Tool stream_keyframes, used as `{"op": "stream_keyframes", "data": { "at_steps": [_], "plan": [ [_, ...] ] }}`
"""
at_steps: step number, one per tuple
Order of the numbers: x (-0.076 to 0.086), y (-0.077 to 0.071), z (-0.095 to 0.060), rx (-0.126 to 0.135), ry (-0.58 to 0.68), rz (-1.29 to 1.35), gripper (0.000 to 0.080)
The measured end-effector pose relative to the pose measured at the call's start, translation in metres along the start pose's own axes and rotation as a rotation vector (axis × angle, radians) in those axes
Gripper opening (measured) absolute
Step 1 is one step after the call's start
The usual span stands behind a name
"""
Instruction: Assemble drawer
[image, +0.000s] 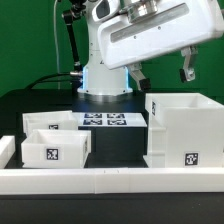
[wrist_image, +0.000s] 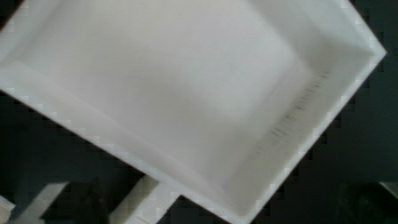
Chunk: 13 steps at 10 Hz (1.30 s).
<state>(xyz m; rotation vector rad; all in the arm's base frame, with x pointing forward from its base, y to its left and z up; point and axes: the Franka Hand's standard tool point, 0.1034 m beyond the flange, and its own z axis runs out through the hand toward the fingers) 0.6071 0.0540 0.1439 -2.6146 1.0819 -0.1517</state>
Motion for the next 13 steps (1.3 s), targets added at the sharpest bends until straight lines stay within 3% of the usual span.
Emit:
{"op": "stream_keyframes", "data": {
  "at_steps": [2,4,5,7,10,13],
  "plan": [
    [-0.001,0.003,0.001,-0.013,-0.009,-0.08,0.0649],
    [0.0,0.027,-0.005,-0.106,-0.077,-0.405,0.0649],
    [0.009,0.036,-0.011,-0.118,-0.084,-0.547,0.0649],
    [0.013,0.041,-0.012,-0.115,-0.095,-0.696,0.0649],
    [0.015,0.045,-0.011,-0.115,-0.098,-0.718,0.0649],
    [0.033,0.098,-0.011,-0.145,-0.114,-0.71,0.0649]
  ]
}}
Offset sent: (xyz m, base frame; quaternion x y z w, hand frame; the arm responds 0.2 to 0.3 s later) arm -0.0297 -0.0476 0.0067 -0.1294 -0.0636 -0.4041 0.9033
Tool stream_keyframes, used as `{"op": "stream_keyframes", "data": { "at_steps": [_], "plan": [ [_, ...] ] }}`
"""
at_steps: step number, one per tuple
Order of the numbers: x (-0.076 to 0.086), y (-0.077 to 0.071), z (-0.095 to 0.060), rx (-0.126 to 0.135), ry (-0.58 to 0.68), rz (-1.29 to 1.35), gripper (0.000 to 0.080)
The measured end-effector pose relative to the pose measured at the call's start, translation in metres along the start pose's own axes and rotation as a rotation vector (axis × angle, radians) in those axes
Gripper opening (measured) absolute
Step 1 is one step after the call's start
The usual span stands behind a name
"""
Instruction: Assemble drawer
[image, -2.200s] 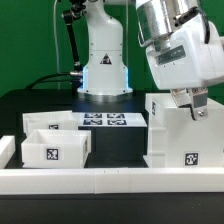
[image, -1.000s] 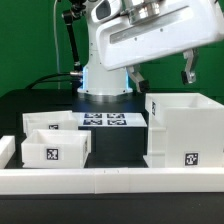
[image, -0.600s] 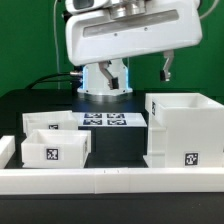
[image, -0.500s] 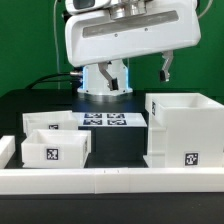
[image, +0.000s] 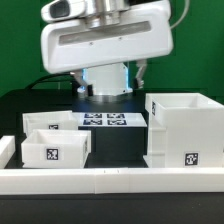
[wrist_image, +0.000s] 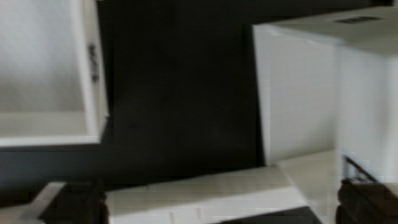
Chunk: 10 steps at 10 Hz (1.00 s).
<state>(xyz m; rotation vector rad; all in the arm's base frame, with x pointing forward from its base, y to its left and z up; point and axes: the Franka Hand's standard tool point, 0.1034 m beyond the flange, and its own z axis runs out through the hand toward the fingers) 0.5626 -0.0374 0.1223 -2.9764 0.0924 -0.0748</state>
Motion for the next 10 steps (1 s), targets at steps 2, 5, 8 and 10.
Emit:
{"op": "stream_keyframes", "data": {
  "at_steps": [2,5,8,10],
  "plan": [
    [-0.008,0.024,0.008,-0.02,0.014,-0.02,0.0649],
    [-0.014,0.043,0.031,-0.049,0.032,-0.037,0.0649],
    [-0.014,0.043,0.032,-0.049,0.031,-0.038,0.0649],
    [-0.018,0.046,0.043,-0.059,0.031,-0.032,0.0649]
  ]
}}
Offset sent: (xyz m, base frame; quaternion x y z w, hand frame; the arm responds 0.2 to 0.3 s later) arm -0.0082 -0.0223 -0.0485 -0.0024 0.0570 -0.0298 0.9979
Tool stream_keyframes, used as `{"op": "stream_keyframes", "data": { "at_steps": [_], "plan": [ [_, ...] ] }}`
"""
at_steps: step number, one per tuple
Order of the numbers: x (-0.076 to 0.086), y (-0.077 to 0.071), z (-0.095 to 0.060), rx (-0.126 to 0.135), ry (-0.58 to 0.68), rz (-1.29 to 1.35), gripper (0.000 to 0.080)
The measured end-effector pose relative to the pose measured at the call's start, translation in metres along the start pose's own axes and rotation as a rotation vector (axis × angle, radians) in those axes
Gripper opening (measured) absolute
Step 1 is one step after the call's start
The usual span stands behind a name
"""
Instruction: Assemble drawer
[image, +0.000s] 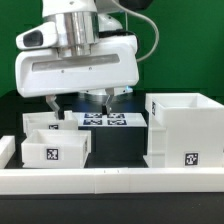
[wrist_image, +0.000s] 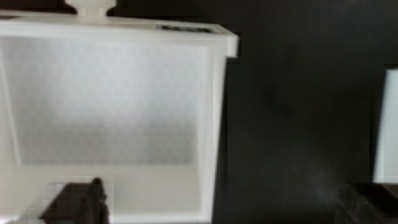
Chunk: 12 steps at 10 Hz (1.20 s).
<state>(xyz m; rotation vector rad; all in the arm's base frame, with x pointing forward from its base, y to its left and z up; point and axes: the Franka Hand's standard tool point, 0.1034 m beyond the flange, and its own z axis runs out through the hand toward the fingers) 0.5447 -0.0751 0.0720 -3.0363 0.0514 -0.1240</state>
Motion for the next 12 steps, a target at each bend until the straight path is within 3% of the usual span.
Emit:
{"op": "stream_keyframes", "data": {
  "at_steps": [3,7,12],
  "plan": [
    [-0.011,0.004,0.033,-0.024,-0.003,0.01,0.0649],
    [-0.021,0.008,0.056,-0.042,-0.007,0.008,0.0649],
    [-0.025,0.006,0.064,-0.049,-0.008,0.001,0.0649]
  ]
}}
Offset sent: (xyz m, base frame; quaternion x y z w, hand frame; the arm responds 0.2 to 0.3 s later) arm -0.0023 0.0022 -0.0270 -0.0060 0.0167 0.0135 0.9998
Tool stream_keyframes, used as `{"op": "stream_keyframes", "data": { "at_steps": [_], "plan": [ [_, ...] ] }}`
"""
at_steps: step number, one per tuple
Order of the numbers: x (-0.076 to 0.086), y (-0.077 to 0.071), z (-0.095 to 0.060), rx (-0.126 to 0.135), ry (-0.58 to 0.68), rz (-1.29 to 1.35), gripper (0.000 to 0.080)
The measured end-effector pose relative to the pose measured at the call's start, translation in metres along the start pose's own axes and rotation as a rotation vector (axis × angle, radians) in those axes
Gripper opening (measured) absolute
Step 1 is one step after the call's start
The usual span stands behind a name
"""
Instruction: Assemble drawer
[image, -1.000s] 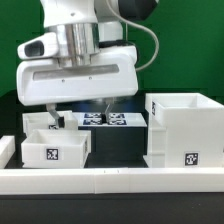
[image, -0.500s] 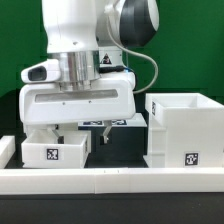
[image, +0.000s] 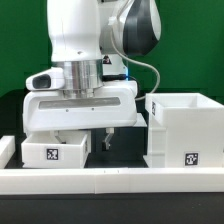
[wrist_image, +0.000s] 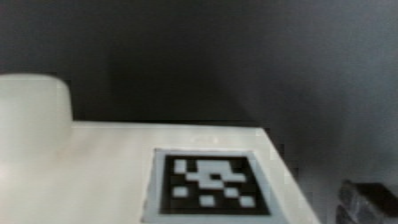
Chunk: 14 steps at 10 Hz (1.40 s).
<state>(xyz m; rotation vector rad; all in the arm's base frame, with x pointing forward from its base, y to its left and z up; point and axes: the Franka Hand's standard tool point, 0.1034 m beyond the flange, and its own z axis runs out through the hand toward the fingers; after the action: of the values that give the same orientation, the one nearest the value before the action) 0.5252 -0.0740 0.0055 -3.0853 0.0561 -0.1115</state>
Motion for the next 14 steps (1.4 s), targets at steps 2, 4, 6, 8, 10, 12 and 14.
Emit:
{"op": "stream_keyframes", "data": {
  "at_steps": [2,4,6,8,10,12,14],
  "plan": [
    [0.0,0.0,0.0,0.0,0.0,0.0,0.0519],
    [0.0,0.0,0.0,0.0,0.0,0.0,0.019],
    [0.001,-0.001,0.0,0.0,0.0,0.0,0.006],
    [0.002,-0.001,-0.001,0.0,0.003,-0.002,0.0041],
    [0.002,-0.001,-0.002,0.0,0.004,-0.003,0.0041],
    [0.003,-0.002,-0.004,0.001,0.005,-0.007,0.0041],
    [0.007,-0.008,-0.019,0.009,-0.007,-0.112,0.0041]
  ]
}}
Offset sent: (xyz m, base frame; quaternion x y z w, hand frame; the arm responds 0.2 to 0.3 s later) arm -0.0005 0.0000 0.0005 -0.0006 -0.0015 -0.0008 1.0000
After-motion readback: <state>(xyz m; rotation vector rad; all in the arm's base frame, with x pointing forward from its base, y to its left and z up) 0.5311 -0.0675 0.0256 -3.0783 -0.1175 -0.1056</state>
